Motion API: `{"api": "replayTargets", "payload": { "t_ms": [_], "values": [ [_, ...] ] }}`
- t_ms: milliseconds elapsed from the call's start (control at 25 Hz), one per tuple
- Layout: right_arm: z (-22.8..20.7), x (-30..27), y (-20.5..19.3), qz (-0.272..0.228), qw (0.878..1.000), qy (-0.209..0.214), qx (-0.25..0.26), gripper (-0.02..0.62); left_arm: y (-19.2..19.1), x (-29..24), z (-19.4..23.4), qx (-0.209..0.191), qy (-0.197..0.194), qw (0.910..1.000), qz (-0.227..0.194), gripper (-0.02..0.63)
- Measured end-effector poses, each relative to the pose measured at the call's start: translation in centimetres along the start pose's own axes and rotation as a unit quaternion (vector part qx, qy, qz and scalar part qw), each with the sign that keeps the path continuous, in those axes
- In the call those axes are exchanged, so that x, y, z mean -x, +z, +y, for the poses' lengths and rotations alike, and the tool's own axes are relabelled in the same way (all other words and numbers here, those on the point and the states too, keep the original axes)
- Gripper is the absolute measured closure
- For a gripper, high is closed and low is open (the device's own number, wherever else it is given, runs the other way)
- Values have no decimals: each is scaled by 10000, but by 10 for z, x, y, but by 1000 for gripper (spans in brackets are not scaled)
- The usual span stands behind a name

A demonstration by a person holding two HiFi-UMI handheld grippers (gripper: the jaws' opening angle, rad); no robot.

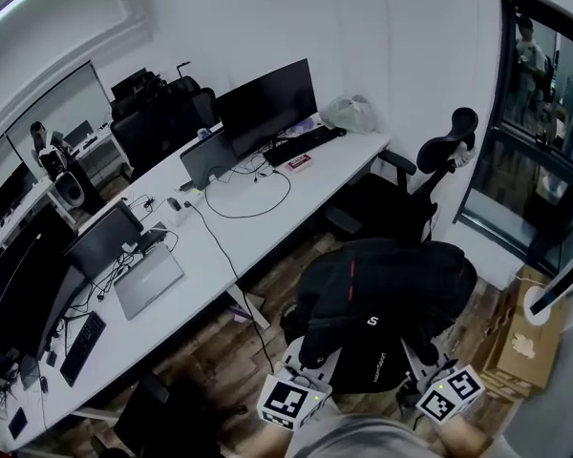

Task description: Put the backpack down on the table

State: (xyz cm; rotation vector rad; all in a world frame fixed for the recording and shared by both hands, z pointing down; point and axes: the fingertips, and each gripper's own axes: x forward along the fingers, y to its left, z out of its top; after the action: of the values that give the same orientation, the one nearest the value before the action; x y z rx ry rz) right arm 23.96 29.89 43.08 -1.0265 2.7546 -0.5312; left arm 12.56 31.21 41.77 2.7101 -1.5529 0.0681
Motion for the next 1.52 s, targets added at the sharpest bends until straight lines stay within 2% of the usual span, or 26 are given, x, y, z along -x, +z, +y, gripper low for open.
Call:
{"api": "replayTargets", "payload": {
  "t_ms": [480,840,1200,1520],
  "values": [
    [-18,-132,11,-62,9996,-231,156,572,9,-47,128,100,-260,9995,-121,586],
    [-14,-218,10,-22,9995,-252,192,572,14,-59,214,133,-258,9994,-181,586],
    [-32,-276,18,85,9997,-192,154,572,16,-90,267,172,-164,9995,-183,586],
    [-84,-325,34,138,9998,-67,111,572,13,-151,303,91,-51,9998,-152,586]
  ]
}}
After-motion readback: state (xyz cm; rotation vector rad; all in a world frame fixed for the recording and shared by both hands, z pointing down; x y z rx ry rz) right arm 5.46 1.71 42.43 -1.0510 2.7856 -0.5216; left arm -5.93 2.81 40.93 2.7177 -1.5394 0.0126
